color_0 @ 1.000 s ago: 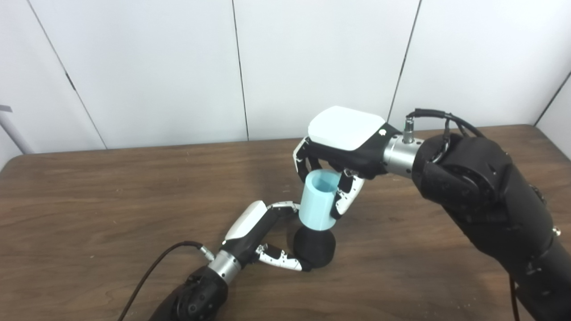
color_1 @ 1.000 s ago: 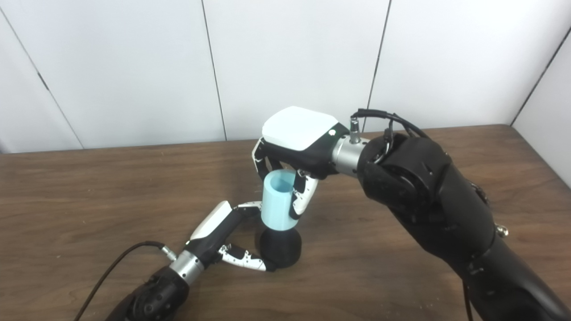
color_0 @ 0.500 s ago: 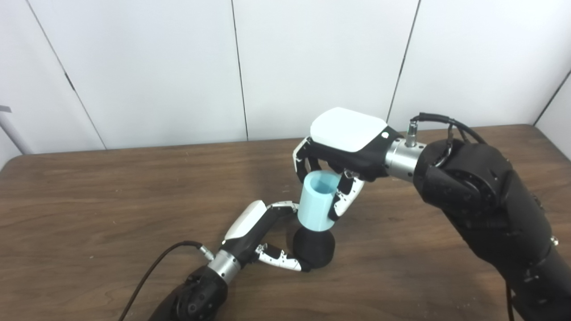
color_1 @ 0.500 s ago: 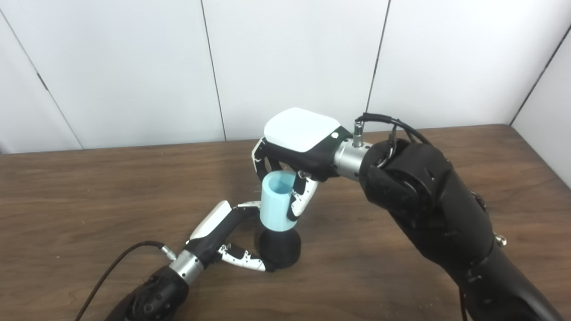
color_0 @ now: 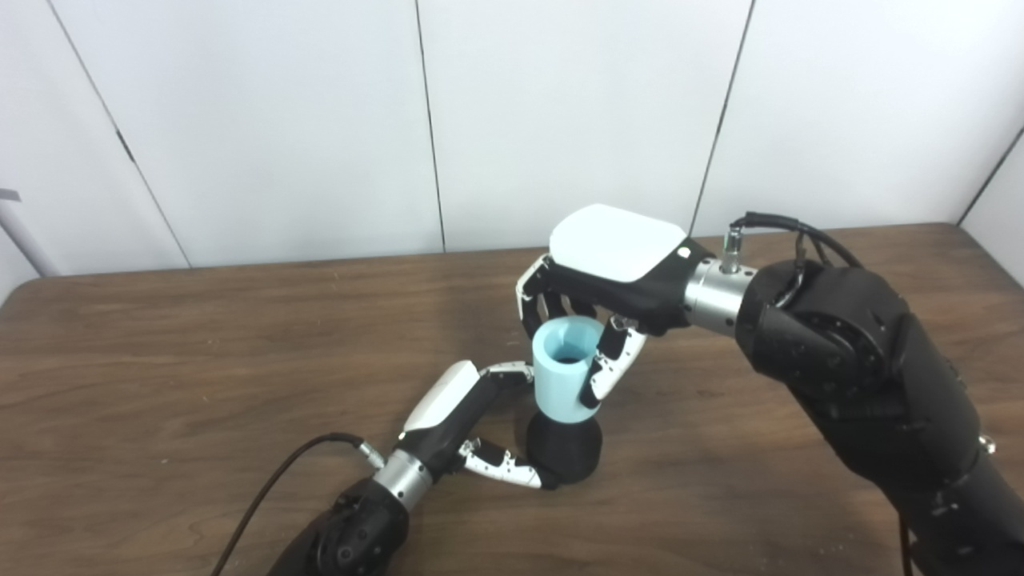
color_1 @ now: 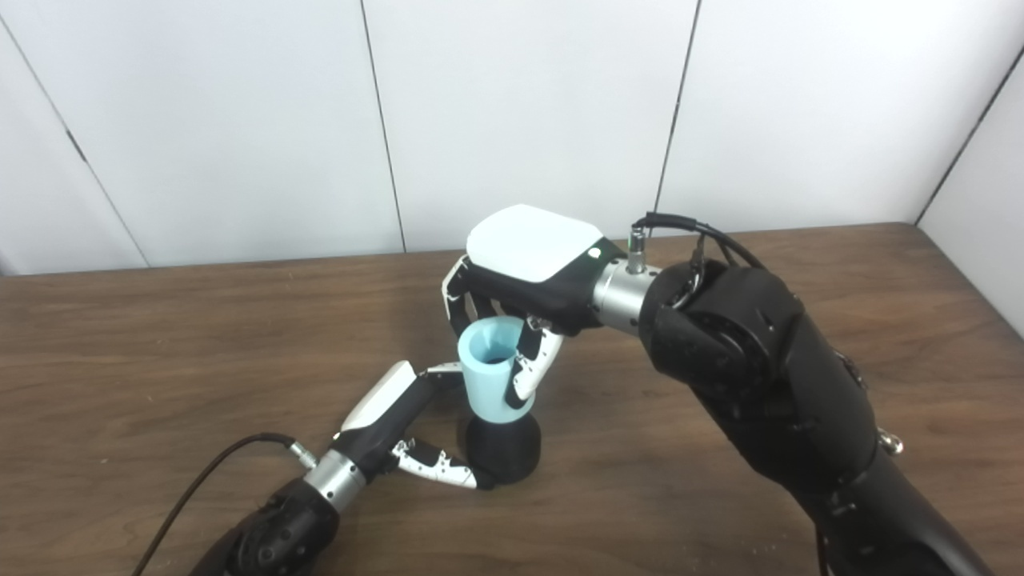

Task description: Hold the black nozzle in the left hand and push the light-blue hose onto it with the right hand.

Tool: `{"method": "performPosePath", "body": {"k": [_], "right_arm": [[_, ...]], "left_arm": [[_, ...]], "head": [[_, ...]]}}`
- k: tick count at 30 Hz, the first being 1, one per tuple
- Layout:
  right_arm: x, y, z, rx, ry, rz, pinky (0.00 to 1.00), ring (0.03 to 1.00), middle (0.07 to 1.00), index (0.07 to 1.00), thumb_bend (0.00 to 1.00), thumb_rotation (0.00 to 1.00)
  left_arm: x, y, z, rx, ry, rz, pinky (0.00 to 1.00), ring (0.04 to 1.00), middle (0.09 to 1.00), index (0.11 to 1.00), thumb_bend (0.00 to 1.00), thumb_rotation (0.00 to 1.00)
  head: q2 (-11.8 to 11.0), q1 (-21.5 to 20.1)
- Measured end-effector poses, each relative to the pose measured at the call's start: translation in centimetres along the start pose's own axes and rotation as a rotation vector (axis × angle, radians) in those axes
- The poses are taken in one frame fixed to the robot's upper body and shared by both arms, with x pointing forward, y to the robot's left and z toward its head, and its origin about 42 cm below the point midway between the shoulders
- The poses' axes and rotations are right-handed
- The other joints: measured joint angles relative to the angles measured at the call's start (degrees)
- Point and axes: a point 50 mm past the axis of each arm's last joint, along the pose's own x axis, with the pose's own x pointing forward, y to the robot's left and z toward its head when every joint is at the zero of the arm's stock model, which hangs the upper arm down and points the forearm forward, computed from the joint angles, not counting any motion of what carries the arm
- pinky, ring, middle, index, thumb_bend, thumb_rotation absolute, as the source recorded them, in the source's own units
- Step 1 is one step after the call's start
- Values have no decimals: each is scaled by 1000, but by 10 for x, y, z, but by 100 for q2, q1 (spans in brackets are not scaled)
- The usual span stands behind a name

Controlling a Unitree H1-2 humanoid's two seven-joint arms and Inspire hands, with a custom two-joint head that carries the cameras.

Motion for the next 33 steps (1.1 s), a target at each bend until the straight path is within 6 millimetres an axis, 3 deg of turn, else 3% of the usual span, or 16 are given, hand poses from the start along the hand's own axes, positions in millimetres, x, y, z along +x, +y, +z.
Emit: {"method": "performPosePath", "body": {"k": [5, 10, 16, 19, 28, 33], "right_arm": [[1, 0, 0, -2, -5, 2, 303, 375, 427, 517, 525, 0], [2, -1, -2, 2, -8, 10, 209, 294, 395, 511, 523, 0], [2, 0, -6, 5, -2, 19, 228, 318, 404, 513, 524, 0], [2, 0, -7, 4, 4, 19, 292, 360, 428, 512, 526, 0], [0, 2, -8, 16, 22, 21, 230, 308, 398, 507, 524, 0], [-1, 2, -7, 29, 32, 19, 251, 332, 408, 510, 525, 0]], "left_arm": [[0, 0, 0, 0, 0, 0, 876, 856, 757, 484, 519, 71], [0, 0, 0, 0, 0, 0, 875, 856, 757, 484, 519, 71], [0, 0, 0, 0, 0, -2, 875, 856, 757, 484, 519, 71], [0, 0, 0, 0, 0, -3, 871, 856, 757, 484, 519, 71], [1, 1, 1, 2, 1, -7, 861, 856, 757, 484, 520, 71], [1, 2, 2, 3, 5, -13, 860, 856, 757, 483, 520, 71]], "head": [[0, 9], [9, 9], [26, 9], [26, -9], [44, 0], [53, 0]]}}
